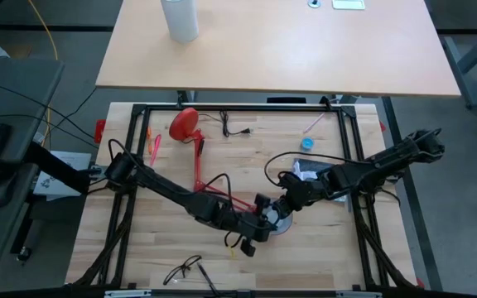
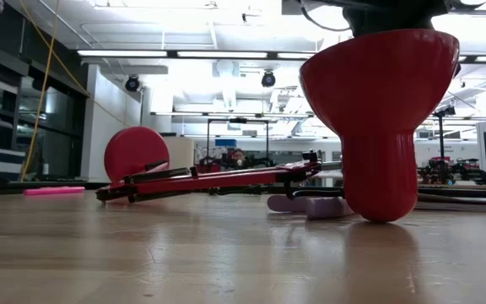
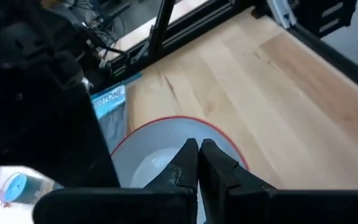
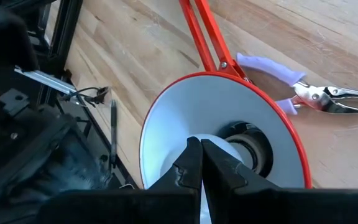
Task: Screw lightbulb
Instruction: Insert the lightbulb into the desk lamp
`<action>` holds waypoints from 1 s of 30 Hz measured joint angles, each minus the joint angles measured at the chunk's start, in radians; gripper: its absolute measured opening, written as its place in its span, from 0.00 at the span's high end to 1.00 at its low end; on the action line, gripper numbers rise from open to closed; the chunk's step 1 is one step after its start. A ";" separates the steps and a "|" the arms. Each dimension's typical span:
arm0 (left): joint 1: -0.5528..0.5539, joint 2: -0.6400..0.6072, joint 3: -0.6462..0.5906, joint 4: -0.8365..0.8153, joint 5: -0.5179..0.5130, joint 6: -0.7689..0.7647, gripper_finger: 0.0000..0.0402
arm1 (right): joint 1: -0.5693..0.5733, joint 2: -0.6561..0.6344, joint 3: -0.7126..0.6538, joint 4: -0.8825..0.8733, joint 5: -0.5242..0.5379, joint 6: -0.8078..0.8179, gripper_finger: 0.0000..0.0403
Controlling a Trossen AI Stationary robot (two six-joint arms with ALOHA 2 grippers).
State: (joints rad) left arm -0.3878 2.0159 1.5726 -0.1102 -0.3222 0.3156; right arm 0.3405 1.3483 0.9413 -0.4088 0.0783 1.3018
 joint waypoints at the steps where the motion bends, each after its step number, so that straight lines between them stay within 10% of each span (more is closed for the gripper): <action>1: -0.001 0.000 0.000 0.000 0.008 -0.005 1.00 | 0.000 0.000 0.000 -0.001 0.000 0.000 1.00; 30: 0.042 0.053 0.000 -0.055 0.108 -0.016 1.00 | 0.002 -0.002 0.000 -0.019 -0.012 0.011 1.00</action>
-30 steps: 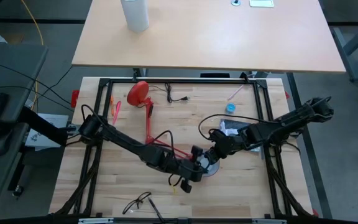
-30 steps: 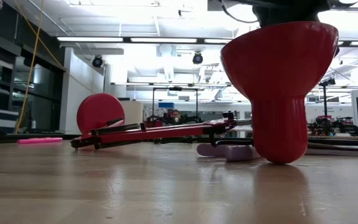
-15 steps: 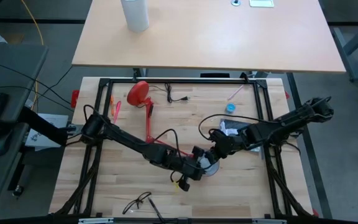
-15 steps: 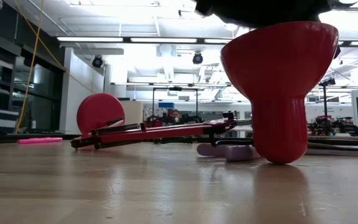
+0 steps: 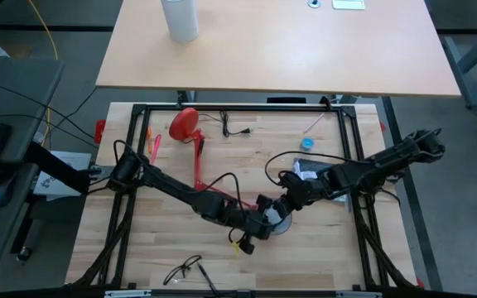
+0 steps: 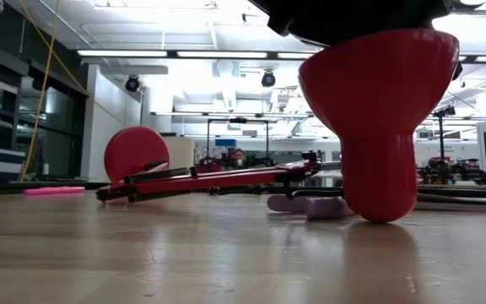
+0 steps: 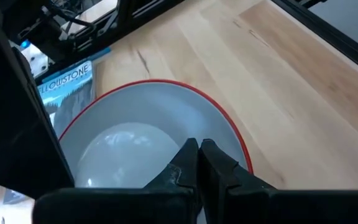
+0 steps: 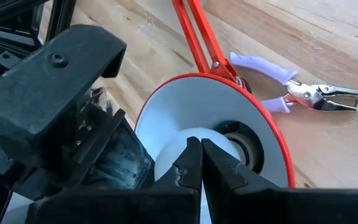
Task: Screw lightbulb
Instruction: Insert the lightbulb into the desk lamp
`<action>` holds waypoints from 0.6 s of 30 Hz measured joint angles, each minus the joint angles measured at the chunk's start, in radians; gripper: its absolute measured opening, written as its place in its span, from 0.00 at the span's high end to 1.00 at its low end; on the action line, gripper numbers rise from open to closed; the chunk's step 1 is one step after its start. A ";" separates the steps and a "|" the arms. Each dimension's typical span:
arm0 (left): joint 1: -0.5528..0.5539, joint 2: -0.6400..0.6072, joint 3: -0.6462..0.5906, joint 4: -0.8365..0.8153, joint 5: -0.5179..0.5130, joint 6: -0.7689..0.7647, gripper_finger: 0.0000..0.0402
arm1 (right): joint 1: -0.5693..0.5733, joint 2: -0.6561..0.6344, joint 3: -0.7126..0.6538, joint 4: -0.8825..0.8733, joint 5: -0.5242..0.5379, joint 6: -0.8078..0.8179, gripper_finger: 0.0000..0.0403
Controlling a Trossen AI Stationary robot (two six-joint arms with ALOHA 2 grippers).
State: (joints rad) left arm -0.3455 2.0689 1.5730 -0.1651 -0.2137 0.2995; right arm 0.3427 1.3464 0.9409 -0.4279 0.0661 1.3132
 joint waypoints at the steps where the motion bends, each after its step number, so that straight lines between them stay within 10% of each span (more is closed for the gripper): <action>1: 0.002 0.000 0.000 -0.004 0.000 0.000 1.00 | 0.004 0.000 0.000 -0.002 0.003 0.006 1.00; 18: 0.026 -0.011 0.001 -0.062 -0.013 0.018 1.00 | 0.085 -0.002 0.000 -0.036 0.067 0.102 1.00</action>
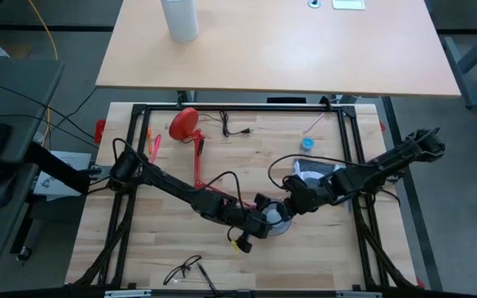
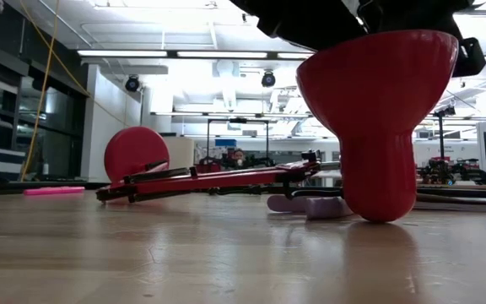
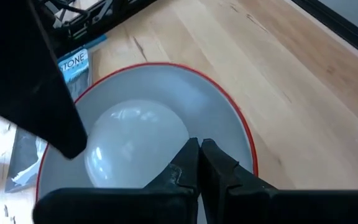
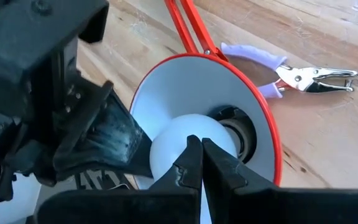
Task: Screw lightbulb
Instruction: Insert the lightbulb into the desk lamp
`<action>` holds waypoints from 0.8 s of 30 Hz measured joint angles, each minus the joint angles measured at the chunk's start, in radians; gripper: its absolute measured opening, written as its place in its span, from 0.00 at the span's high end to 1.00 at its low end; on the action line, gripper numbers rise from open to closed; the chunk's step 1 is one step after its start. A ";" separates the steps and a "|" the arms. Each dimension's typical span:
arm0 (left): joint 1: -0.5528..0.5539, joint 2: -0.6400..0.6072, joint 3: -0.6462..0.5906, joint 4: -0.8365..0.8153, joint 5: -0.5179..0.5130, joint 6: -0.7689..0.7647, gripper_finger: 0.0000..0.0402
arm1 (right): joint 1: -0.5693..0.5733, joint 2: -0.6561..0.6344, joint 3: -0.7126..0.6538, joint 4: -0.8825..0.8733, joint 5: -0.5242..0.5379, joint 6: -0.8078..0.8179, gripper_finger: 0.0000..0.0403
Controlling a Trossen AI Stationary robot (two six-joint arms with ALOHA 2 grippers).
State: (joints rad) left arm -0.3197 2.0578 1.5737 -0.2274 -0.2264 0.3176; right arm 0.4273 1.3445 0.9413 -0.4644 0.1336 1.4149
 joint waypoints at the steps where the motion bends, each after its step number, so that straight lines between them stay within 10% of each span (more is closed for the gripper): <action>1: 0.002 -0.001 0.000 -0.005 0.000 0.001 1.00 | 0.004 0.000 0.000 -0.001 0.004 0.000 1.00; 24: 0.071 -0.022 -0.001 -0.071 -0.142 0.054 1.00 | 0.072 -0.040 0.000 -0.002 0.005 0.056 1.00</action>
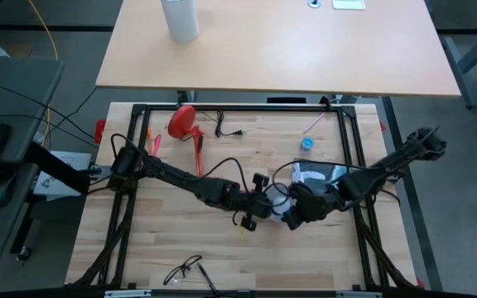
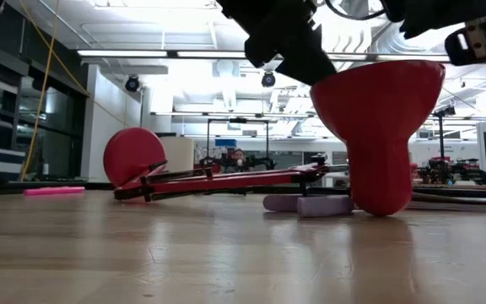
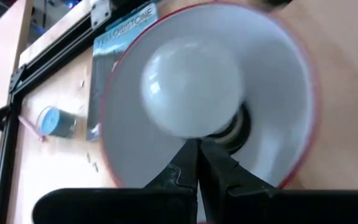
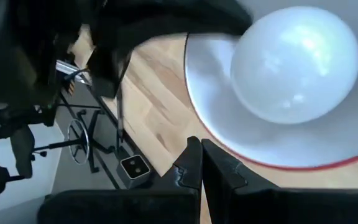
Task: Screw lightbulb
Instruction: Insert the lightbulb into the desk lamp
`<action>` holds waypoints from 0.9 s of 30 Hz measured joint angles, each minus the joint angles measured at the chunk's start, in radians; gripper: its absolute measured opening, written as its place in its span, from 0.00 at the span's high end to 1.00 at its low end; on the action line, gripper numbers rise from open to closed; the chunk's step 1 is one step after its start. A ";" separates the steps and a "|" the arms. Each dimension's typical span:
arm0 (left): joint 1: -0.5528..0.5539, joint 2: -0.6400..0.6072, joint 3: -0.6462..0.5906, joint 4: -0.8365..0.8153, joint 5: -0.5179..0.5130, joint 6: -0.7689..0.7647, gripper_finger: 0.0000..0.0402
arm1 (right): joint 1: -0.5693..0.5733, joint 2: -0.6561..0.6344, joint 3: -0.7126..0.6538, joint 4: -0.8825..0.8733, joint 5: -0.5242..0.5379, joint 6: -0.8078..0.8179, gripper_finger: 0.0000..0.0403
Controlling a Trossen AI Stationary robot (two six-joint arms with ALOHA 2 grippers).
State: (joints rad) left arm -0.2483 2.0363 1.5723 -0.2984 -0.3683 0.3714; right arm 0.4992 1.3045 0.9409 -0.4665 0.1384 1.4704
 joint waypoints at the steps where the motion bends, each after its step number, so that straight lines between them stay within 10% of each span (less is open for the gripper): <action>1: 0.009 -0.003 0.000 -0.005 0.002 0.000 1.00 | 0.006 -0.005 0.000 -0.002 0.014 0.005 1.00; 9: 0.053 -0.066 -0.003 -0.065 0.002 -0.008 1.00 | 0.001 -0.086 0.000 -0.077 0.161 0.014 1.00; 17: 0.014 -0.075 -0.003 0.027 0.222 -0.152 1.00 | -0.086 -0.101 0.000 -0.154 0.133 -0.021 1.00; 27: -0.073 -0.026 0.001 0.252 0.185 -0.089 1.00 | -0.162 -0.101 0.000 -0.187 0.064 -0.081 1.00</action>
State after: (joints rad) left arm -0.3211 2.0102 1.5731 -0.0459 -0.1833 0.2821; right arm 0.3375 1.2034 0.9413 -0.6532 0.2023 1.3890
